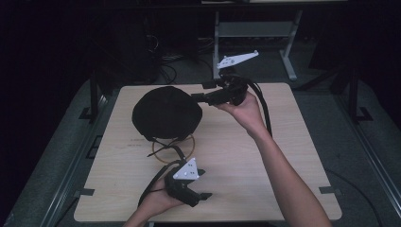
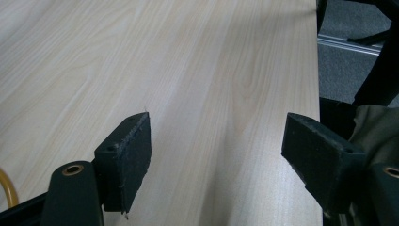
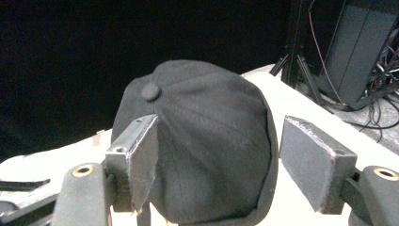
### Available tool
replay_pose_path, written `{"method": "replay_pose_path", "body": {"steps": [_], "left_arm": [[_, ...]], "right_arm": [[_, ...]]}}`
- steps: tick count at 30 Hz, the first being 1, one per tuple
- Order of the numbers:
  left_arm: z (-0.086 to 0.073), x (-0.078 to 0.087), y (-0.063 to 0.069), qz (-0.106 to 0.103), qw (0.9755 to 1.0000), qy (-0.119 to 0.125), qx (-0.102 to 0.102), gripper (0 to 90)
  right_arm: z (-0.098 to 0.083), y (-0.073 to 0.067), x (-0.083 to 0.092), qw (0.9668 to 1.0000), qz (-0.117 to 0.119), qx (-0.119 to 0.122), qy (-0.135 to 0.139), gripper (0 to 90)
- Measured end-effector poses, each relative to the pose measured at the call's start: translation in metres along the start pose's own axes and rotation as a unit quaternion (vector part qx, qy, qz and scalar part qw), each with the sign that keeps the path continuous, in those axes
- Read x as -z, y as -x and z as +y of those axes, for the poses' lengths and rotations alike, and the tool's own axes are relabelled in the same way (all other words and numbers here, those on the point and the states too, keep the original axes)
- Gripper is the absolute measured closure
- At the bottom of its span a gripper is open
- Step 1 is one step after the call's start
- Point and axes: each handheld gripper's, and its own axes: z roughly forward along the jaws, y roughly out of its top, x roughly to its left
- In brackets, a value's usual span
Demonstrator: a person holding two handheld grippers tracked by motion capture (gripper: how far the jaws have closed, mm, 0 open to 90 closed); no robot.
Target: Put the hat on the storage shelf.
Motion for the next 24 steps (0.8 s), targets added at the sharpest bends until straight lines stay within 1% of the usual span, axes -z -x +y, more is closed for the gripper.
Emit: {"method": "replay_pose_path", "body": {"steps": [2, 3, 5, 6, 10, 11, 13, 15, 17, 19, 21, 24], "left_arm": [[0.0, 0.0, 0.0, 0.003, 1.0, 0.001, 0.002, 23.9], [-0.001, 0.0, 0.0, 0.004, 1.0, 0.001, 0.001, 23.3], [-0.001, 0.001, 0.0, 0.006, 1.0, 0.0, -0.001, 23.1], [-0.002, 0.001, 0.0, 0.005, 1.0, 0.0, 0.0, 22.9], [-0.003, 0.001, -0.001, 0.007, 1.0, 0.001, 0.004, 21.5], [-0.003, 0.001, -0.001, 0.008, 1.0, 0.003, 0.003, 21.1], [-0.003, 0.002, -0.001, 0.005, 1.0, 0.004, 0.003, 20.8], [-0.003, 0.002, -0.001, 0.0, 1.0, 0.006, -0.002, 23.0], [-0.002, 0.002, -0.001, -0.003, 0.9999, 0.01, -0.001, 22.5], [-0.002, 0.003, -0.001, 0.001, 0.9999, 0.01, -0.002, 22.1], [-0.003, 0.002, -0.001, 0.003, 1.0, 0.007, -0.001, 21.7], [-0.003, 0.002, -0.001, 0.003, 1.0, 0.005, -0.003, 21.8]], "right_arm": [[-0.003, 0.002, 0.003, 1.0, -0.003, -0.003, -0.008, 25.3], [-0.006, 0.004, 0.005, 0.9999, -0.003, -0.009, -0.011, 25.0], [-0.009, 0.006, 0.008, 0.9999, 0.003, -0.012, -0.011, 24.9], [-0.01, 0.006, 0.009, 0.9999, -0.002, -0.01, -0.013, 24.1], [-0.015, 0.007, 0.016, 0.9999, -0.009, -0.003, -0.012, 24.6], [-0.016, 0.007, 0.018, 0.9999, -0.01, -0.001, -0.011, 24.7], [-0.019, 0.008, 0.022, 0.9999, -0.009, -0.003, -0.011, 24.7], [-0.022, 0.008, 0.026, 0.9999, -0.012, -0.002, -0.012, 24.6], [-0.026, 0.01, 0.03, 0.9998, -0.012, -0.002, -0.016, 24.4], [-0.029, 0.011, 0.033, 0.9998, -0.014, -0.004, -0.014, 24.1], [-0.033, 0.012, 0.036, 0.9996, -0.019, -0.007, -0.018, 21.6], [-0.039, 0.014, 0.04, 0.9995, -0.023, -0.01, -0.018, 21.6]]}}
